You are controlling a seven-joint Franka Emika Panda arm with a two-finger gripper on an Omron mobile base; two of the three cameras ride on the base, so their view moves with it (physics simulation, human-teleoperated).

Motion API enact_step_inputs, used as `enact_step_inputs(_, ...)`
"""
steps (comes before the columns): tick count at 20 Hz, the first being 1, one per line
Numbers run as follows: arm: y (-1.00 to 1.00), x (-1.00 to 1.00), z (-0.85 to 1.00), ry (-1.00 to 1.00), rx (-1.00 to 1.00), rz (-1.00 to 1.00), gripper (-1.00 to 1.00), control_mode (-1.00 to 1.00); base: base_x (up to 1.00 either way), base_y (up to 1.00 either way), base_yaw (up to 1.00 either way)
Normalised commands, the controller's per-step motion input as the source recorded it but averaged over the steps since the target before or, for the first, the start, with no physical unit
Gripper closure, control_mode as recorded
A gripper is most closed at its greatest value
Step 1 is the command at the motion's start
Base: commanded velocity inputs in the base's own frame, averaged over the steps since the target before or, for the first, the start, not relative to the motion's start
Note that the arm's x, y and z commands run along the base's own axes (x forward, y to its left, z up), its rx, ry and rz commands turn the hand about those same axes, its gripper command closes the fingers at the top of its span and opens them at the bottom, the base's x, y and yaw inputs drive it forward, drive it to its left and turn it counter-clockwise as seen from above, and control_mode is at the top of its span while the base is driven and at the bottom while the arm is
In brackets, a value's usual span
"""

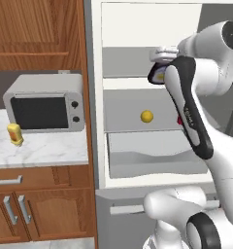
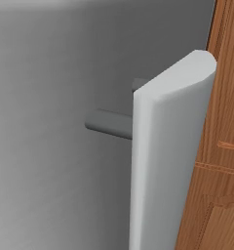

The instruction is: Place the mustard and condiment bottle from the counter to the top shelf of the fridge. If the existing items in the fridge are on the top shelf, move them to other shelves.

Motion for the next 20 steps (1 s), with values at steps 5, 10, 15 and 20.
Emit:
enact_step_inputs(5, 0.01, 1.00, 0.00, 0.00, -0.05, 0.00, 1.00, -1.00, 0.00, 0.00, 0.00)
enact_step_inputs(10, 0.00, 1.00, 0.00, 0.00, -0.02, 0.00, 1.00, -1.00, 0.00, 0.00, 0.00)
enact_step_inputs(15, 0.00, 1.00, 0.00, 0.00, -0.01, 0.00, 1.00, -1.00, 0.00, 0.00, 0.00)
enact_step_inputs(20, 0.00, 0.92, -0.01, 0.03, -0.02, 0.00, 1.00, -1.00, 0.00, 0.00, 0.00)
